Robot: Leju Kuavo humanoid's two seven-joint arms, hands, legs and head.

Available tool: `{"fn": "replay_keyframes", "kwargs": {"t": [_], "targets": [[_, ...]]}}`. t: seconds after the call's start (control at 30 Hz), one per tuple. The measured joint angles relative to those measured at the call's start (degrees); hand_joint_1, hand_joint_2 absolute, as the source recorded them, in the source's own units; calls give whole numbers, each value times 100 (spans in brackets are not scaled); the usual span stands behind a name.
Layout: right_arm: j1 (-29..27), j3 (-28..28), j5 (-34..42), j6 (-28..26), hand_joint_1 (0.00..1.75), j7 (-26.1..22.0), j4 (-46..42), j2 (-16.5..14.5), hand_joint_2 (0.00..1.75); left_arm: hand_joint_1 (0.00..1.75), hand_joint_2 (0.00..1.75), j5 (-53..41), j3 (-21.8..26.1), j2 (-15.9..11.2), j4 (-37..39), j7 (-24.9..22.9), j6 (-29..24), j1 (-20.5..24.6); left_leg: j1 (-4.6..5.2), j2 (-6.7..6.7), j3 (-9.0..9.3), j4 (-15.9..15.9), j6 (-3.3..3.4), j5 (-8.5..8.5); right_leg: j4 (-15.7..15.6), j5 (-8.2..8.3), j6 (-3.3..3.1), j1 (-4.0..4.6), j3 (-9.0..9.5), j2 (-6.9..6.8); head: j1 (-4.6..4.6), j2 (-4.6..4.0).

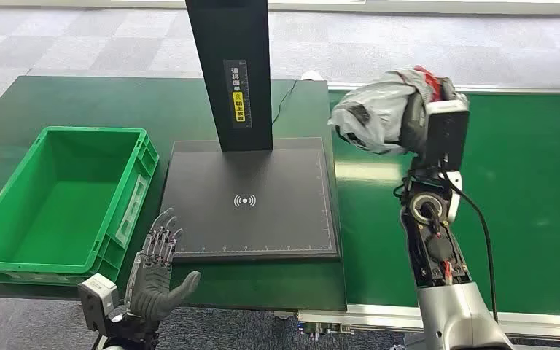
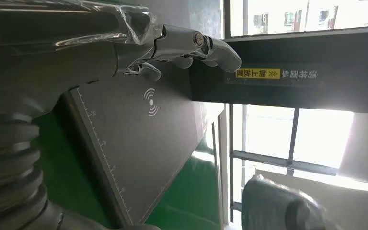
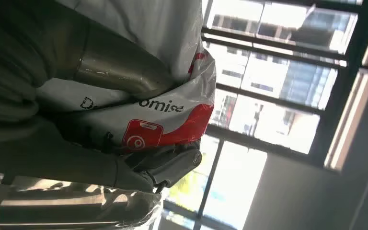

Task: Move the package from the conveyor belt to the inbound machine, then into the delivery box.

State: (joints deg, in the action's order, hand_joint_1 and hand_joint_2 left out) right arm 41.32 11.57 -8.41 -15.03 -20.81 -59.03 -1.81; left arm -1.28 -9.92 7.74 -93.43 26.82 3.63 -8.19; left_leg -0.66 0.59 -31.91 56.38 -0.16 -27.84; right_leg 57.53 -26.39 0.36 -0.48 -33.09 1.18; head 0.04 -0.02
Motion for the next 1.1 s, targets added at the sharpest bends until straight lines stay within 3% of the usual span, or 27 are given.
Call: {"fn": "replay_keyframes", "kwargs": {"t": [0.23, 0.8, 1.1], "targets": [[448, 414, 127, 11, 175, -54, 723, -248, 175, 0, 175, 1, -43, -22, 88, 16, 0, 26, -8, 33, -16, 1, -4, 15, 1, -1, 0, 7, -1, -31, 0, 0], [660, 760, 159, 274, 175, 49, 1279, -336, 175, 0, 175, 3, -55, -61, 143, 21, -5, 28, -7, 33, -20, 1, -4, 14, 1, -1, 0, 7, -3, -33, 2, 0], [734, 1439, 498, 1756, 175, 736, 2175, -884, 175, 0, 175, 1, -44, -60, 73, -66, -41, -15, -9, 24, -18, -1, -4, 14, 1, -2, -1, 8, -6, -24, 0, 0]]}}
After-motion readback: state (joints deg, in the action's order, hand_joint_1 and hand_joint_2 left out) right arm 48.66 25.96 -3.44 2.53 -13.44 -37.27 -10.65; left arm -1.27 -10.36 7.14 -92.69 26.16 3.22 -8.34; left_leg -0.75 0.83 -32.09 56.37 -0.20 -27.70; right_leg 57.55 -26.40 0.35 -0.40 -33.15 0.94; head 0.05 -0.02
